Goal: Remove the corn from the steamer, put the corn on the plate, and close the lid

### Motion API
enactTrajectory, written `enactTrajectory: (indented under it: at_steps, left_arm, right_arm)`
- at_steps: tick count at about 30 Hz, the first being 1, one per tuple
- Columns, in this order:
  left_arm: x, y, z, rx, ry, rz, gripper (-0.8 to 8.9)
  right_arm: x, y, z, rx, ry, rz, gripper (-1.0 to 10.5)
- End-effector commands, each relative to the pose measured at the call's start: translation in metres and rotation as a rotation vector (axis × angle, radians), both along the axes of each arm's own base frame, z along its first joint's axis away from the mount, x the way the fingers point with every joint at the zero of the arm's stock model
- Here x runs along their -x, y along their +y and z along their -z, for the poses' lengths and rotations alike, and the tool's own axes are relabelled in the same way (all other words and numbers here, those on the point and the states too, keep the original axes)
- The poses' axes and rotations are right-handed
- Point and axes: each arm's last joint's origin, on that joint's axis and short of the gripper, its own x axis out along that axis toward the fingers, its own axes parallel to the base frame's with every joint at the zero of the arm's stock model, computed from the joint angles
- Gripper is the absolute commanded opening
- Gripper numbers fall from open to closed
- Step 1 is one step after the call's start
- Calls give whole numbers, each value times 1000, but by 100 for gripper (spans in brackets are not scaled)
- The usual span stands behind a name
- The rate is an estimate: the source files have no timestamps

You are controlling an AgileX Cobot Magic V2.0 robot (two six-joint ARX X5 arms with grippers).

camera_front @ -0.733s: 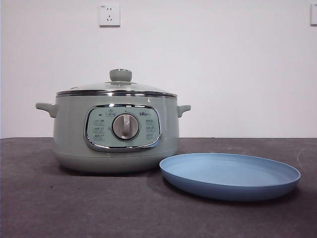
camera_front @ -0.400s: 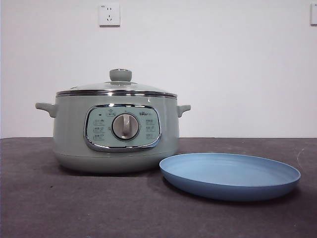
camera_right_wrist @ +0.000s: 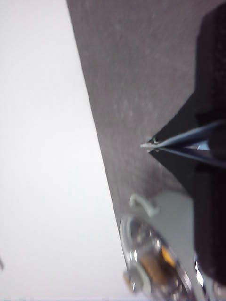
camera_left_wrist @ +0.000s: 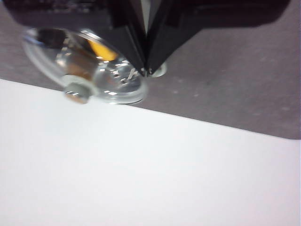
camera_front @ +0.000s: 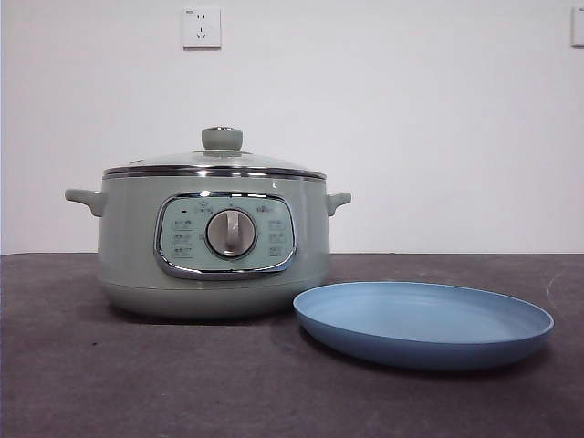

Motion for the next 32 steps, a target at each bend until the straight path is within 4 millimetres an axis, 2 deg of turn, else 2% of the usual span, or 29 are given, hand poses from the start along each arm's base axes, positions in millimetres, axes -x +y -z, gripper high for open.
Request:
enactTrajectory:
  at_steps: [1, 8, 14, 20, 28, 30, 31, 32]
  left_arm:
    - [3, -2, -14, 7, 9, 55, -6]
    - [2, -6, -48, 1, 97, 225, -6]
    - [-9, -8, -70, -16, 189, 358, -6]
    - [-23, -8, -87, -60, 304, 430, -6]
    - [-34, -7, -95, -88, 404, 449, -3]
    - [-35, -7, -95, -85, 408, 449, 4]
    - [-34, -7, -95, -83, 408, 448, 34]
    - [-34, -7, -95, -83, 408, 448, 120]
  right_arm:
    - [-4, 3, -25, 9, 12, -83, -9]
    - [-27, 10, -74, 104, 170, -309, -9]
    - [-50, 16, -99, 162, 319, -473, -8]
    - [-65, 22, -103, 210, 441, -566, -8]
    - [-66, 30, -100, 232, 470, -625, 9]
    - [-66, 30, -100, 233, 469, -625, 105]
    - [-66, 30, -100, 234, 469, -624, 205]
    - [-66, 30, -100, 233, 470, -624, 317]
